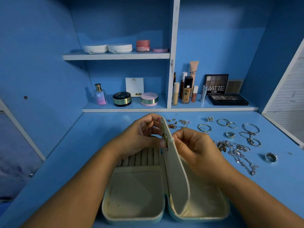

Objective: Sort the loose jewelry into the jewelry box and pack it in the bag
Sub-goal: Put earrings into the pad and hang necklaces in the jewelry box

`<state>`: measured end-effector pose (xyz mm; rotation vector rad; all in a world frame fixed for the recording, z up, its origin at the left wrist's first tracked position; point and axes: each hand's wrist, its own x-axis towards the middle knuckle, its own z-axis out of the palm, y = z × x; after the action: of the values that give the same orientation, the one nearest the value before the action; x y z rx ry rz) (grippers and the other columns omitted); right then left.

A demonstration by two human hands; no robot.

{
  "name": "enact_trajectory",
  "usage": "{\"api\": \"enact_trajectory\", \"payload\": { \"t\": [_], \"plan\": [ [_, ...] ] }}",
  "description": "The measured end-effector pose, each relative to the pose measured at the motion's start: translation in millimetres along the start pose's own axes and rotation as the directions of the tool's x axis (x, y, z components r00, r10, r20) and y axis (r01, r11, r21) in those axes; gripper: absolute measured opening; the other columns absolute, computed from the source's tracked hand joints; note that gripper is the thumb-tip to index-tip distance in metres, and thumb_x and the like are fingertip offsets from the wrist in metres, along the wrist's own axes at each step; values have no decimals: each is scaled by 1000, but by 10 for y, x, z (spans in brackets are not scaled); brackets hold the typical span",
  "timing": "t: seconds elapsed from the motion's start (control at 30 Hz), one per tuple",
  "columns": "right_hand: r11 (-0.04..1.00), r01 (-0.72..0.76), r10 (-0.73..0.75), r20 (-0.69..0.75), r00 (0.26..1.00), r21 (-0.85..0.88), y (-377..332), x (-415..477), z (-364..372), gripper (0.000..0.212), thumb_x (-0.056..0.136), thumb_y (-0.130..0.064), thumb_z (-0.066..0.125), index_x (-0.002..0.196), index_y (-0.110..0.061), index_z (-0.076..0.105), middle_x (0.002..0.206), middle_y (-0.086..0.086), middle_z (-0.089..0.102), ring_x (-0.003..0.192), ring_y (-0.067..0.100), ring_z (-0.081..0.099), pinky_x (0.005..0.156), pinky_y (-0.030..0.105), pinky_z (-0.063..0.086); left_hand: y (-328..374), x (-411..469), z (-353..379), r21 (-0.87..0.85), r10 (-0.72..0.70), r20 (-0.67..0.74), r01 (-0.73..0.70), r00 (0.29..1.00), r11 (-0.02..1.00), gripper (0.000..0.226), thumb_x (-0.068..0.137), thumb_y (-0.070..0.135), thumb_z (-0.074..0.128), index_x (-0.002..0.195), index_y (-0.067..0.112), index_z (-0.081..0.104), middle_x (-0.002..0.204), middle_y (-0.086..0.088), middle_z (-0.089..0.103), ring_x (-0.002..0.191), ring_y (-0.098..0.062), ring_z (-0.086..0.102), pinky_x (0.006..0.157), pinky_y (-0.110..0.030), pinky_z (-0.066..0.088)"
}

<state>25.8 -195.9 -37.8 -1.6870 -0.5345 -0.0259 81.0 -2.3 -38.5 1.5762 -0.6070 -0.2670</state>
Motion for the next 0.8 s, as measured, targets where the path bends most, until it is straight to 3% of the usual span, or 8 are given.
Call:
{"api": "enact_trajectory", "payload": {
  "t": [0.13, 0.23, 0.33, 0.4, 0.53, 0.67, 0.8],
  "plan": [
    [1000, -16, 16, -12, 1000, -19, 10, -10, 56, 16, 91, -19, 57, 86, -5, 63, 85, 20, 68, 70, 12, 61, 63, 14, 47, 6, -13, 3, 23, -2, -10, 3, 1000, 1000, 50, 61, 12, 82, 103, 20, 56, 88, 12, 65, 95, -11, 59, 86, -27, 53],
    [995, 1, -3, -15, 1000, -99, 10, -14, 34, 15, 90, -25, 58, 85, -12, 64, 82, 11, 70, 72, 20, 65, 63, 28, 53, 18, -13, 11, 64, -8, -17, 9, 1000, 998, 49, 64, 3, 80, 104, 19, 56, 88, 13, 65, 95, -12, 59, 85, -27, 53],
    [998, -14, 11, -60, 998, -56, -25, -2, 0, 10, 92, -19, 57, 84, -16, 63, 76, 9, 68, 67, 19, 63, 64, 31, 52, 20, 6, 36, 66, -11, -36, 14, 999, 998, 54, 58, 16, 83, 106, 24, 59, 91, 10, 65, 95, -13, 60, 84, -30, 54],
    [993, -66, 75, -97, 992, 95, -70, 27, -81, 9, 94, -15, 53, 96, -11, 60, 81, 10, 67, 69, 18, 64, 64, 26, 52, 28, 6, 53, 82, -11, -39, 14, 999, 997, 53, 58, 23, 83, 106, 34, 65, 98, 8, 66, 98, -14, 61, 83, -29, 54],
    [968, -177, 183, -20, 983, 179, -157, 47, -340, 37, 91, -37, 52, 125, -24, 55, 94, 15, 68, 81, 31, 63, 76, 38, 53, 106, -31, 115, 194, -51, -32, 56, 998, 979, 55, 66, 21, 86, 112, 40, 63, 104, 16, 68, 102, -7, 63, 86, -24, 53],
    [975, -212, 210, 37, 977, 70, -149, 58, -478, 28, 95, -25, 51, 121, -19, 61, 106, 11, 71, 101, 39, 61, 92, 43, 50, 186, -89, 178, 502, -109, -1, 94, 994, 860, 63, 63, 46, 78, 120, 52, 53, 118, 24, 63, 113, 0, 57, 98, -30, 49],
    [969, -245, 243, 42, 969, 35, -116, 63, -578, 35, 84, -23, 48, 112, -15, 68, 105, 20, 68, 98, 38, 62, 92, 45, 48, 245, -176, 263, 702, -188, 41, 106, 981, 704, 73, 72, 53, 76, 137, 48, 42, 138, 23, 50, 127, 4, 44, 111, -30, 38]
  ]
}}
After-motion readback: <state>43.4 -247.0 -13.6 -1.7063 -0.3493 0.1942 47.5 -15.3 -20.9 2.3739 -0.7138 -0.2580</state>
